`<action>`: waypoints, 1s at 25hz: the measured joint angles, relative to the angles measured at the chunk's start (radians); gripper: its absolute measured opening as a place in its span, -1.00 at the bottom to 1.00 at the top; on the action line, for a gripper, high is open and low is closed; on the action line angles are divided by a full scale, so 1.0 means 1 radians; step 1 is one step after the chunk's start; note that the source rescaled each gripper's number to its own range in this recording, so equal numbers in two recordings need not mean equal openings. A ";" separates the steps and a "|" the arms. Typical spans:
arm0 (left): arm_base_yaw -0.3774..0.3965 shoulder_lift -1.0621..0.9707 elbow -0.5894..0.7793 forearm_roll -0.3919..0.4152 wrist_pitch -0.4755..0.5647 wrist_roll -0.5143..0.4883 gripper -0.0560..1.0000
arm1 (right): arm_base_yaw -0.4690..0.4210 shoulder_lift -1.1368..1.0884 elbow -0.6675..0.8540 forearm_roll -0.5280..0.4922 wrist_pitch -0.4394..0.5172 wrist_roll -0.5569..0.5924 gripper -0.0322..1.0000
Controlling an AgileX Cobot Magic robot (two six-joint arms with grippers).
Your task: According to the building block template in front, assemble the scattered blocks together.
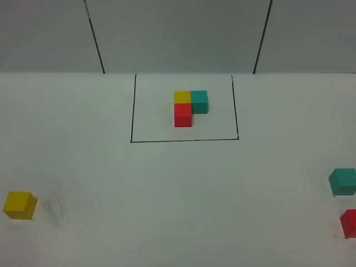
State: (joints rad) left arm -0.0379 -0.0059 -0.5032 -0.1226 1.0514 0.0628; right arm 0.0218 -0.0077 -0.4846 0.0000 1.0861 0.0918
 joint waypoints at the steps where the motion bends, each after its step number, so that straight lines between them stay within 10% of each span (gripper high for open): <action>1: 0.000 0.000 0.000 0.000 0.000 0.000 -0.23 | 0.000 0.000 0.000 0.000 0.000 0.000 0.44; 25: 0.000 0.000 0.000 0.000 0.000 0.000 -0.23 | 0.000 0.000 0.000 0.000 0.000 0.000 0.44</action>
State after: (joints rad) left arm -0.0379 -0.0059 -0.5032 -0.1226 1.0514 0.0628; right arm 0.0218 -0.0077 -0.4846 0.0000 1.0861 0.0918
